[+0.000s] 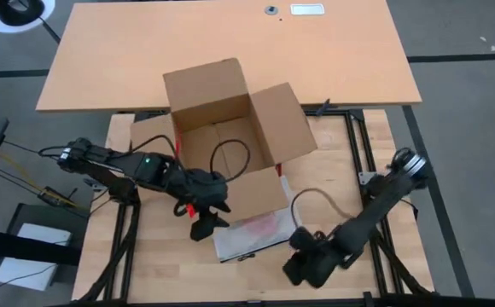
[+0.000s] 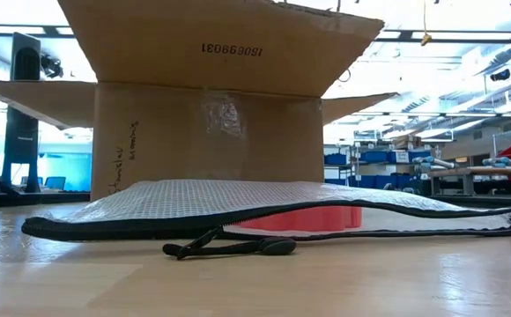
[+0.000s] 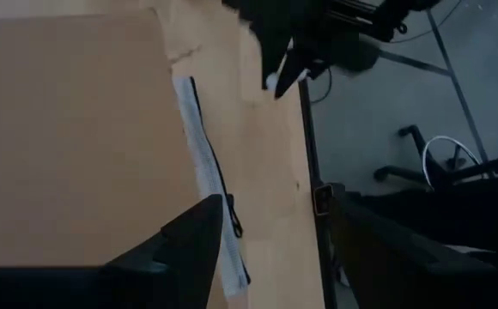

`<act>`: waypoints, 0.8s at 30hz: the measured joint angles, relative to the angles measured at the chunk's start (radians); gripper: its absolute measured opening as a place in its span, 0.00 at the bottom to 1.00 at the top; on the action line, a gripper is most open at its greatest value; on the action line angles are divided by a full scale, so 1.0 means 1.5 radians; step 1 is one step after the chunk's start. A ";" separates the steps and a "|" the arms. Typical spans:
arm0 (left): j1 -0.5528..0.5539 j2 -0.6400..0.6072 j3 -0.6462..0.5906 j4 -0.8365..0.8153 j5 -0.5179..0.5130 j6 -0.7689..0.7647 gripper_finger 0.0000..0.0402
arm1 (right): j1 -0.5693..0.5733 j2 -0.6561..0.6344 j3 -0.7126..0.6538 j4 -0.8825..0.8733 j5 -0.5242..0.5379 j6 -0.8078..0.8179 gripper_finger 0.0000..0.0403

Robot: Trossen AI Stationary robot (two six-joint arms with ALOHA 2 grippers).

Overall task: Unpack boxes
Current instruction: Put the white bottle into the white zip bag

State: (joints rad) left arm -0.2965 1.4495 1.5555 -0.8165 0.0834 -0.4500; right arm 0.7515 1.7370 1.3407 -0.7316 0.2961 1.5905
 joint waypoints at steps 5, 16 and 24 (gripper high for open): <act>-0.005 0.000 0.000 0.002 0.000 0.000 0.56 | -0.031 0.098 0.000 0.047 -0.058 0.030 0.17; -0.010 0.000 0.000 0.003 0.000 -0.022 0.56 | -0.143 0.162 0.000 0.094 -0.123 -0.120 0.17; -0.023 0.000 0.000 0.001 0.000 -0.022 0.56 | -0.191 0.160 0.000 0.092 -0.118 -0.177 0.17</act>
State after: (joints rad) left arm -0.3305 1.4502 1.5555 -0.8146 0.0830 -0.4832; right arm 0.4654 1.9767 1.3407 -0.5931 0.1188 1.3255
